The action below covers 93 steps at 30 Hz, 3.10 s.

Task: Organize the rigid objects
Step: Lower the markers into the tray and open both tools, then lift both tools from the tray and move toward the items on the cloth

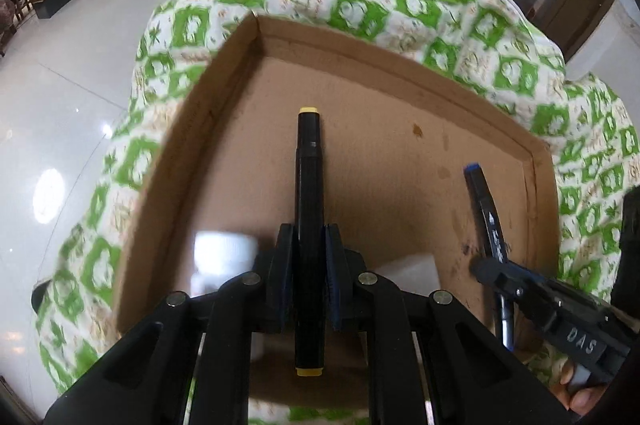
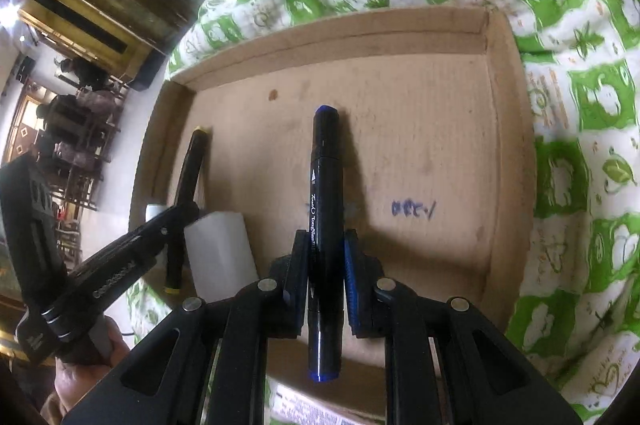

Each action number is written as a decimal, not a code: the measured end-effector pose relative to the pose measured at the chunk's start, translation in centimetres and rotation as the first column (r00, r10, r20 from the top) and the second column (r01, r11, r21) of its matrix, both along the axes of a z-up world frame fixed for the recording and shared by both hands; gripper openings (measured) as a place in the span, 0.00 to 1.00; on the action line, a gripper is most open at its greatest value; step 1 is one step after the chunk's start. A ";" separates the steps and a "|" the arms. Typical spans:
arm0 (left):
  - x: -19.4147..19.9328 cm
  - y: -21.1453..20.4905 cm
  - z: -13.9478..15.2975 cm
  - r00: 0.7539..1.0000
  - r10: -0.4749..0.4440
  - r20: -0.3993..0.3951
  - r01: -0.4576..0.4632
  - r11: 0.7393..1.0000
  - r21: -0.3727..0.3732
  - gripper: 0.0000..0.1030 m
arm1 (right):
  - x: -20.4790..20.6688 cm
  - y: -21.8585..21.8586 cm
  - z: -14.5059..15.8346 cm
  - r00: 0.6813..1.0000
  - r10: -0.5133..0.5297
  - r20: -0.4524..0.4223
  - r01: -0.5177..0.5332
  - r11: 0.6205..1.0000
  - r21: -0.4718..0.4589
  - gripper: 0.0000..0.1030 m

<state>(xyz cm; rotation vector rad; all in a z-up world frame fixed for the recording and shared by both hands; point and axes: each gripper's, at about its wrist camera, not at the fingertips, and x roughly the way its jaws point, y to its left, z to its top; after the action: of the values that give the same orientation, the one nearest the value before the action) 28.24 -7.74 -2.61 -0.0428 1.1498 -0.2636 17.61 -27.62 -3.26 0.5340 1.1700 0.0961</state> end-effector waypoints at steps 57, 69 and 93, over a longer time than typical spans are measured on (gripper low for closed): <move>-20.0 12.2 2.5 0.990 0.135 0.036 -0.124 0.969 -0.212 0.56 | -16.6 2.7 0.4 0.996 0.082 -0.028 -0.079 0.993 0.093 0.67; -20.0 11.9 2.4 0.992 0.118 0.040 -0.105 0.964 -0.245 0.56 | -14.3 3.0 -1.5 0.980 0.051 -0.193 -0.085 0.981 -0.173 0.71; -19.6 11.6 1.7 0.994 0.107 -0.009 -0.106 0.964 -0.244 0.56 | -14.7 -0.3 0.0 0.999 0.026 -0.030 -0.022 0.992 0.128 0.36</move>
<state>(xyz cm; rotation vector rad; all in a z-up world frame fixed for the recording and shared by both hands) 8.68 3.81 -0.95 -0.3206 1.1015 -0.3086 2.89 -27.87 -3.26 0.6359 1.2064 0.1845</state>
